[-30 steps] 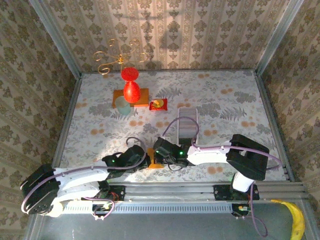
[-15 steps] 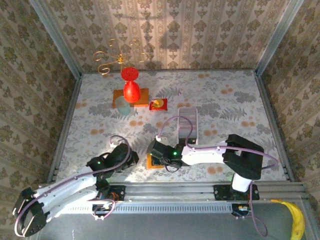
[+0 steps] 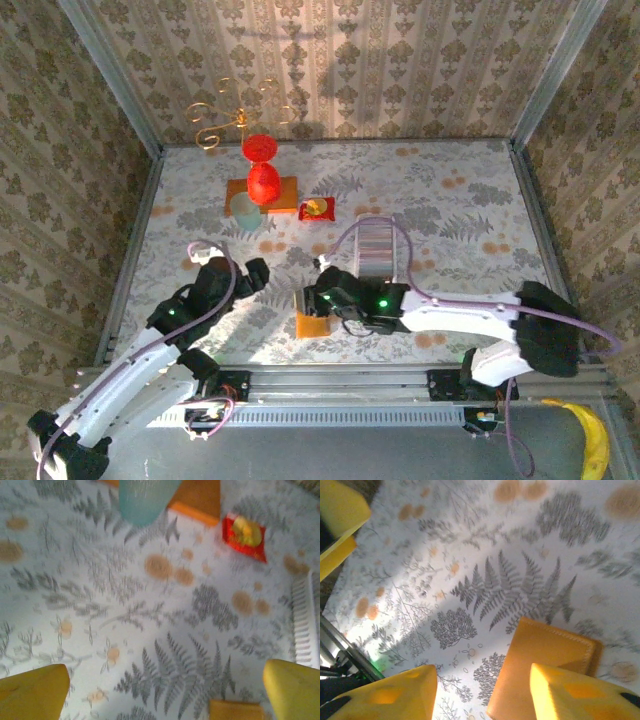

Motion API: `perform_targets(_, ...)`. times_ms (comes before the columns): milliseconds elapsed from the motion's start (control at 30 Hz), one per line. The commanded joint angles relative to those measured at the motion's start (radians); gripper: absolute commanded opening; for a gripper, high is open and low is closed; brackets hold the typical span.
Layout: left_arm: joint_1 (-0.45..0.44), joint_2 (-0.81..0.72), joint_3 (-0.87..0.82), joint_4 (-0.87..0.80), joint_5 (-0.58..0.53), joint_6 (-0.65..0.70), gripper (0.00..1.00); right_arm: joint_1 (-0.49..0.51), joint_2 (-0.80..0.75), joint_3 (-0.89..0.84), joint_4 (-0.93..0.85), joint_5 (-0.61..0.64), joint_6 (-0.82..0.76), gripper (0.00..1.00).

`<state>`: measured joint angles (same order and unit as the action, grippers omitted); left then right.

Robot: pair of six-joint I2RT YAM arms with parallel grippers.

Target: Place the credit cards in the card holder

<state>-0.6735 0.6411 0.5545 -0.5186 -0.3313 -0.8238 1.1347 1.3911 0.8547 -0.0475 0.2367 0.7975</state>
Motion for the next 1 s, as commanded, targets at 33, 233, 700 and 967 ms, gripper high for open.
perform_targets(33, 0.035, -0.031, 0.0, 0.134, -0.07, 0.207, 1.0, -0.027, -0.197, -0.091, 0.017, 0.25, -0.199, 0.64)
perform_targets(233, 0.115, -0.023, -0.075, 0.352, -0.173, 0.385, 1.0, -0.089, -0.401, -0.189, 0.105, 0.386, -0.607, 0.84)
perform_targets(700, 0.604, 0.147, -0.243, 0.808, -0.215, 0.574, 1.0, -0.791, -0.604, -0.465, 0.391, 0.197, -0.795, 1.0)
perform_targets(967, 0.644, 0.44, -0.315, 1.135, -0.128, 0.699, 1.0, -0.989, -0.374, -0.588, 0.611, 0.089, -0.743, 1.0)
